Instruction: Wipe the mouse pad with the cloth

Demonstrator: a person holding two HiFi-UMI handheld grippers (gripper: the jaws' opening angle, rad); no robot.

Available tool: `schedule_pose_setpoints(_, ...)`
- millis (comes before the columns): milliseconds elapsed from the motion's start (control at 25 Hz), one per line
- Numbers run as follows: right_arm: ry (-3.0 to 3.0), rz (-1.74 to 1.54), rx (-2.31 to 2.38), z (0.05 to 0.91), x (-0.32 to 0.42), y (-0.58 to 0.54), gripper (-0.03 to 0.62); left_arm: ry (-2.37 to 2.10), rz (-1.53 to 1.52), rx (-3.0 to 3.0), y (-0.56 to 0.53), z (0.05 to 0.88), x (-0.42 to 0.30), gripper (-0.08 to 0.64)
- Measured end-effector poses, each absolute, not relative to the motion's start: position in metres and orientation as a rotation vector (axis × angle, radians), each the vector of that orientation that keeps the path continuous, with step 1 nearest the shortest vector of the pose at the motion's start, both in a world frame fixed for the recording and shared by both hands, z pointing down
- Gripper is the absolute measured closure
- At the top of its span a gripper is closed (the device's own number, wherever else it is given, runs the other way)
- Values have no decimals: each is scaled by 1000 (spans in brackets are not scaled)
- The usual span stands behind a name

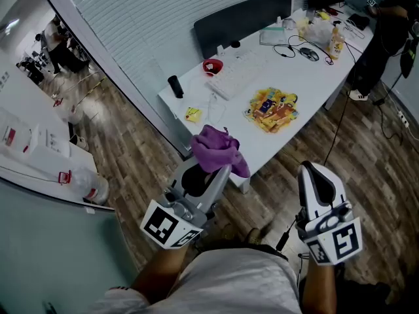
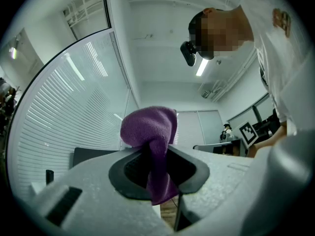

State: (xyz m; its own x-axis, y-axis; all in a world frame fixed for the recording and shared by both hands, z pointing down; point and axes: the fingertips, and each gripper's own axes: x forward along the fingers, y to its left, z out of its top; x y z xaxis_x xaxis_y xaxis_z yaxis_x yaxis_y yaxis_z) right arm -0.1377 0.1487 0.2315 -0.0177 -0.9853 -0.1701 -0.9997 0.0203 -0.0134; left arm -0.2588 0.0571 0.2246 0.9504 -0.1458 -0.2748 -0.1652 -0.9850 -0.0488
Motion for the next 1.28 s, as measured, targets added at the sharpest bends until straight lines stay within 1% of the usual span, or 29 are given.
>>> schedule_pose_setpoints(720,2206,218,-2078,235,-84,183,581,282,367,-3003,83,229,-207,477)
schedule_pose_setpoints(1040,2187,207,-2119,241,-55,179,581,283,383,-3002,68,229,-182,477)
schedule_pose_setpoints(1280,2221,197,-2135,246,-32,155,581,316,400,-3009,41,234,-161,477)
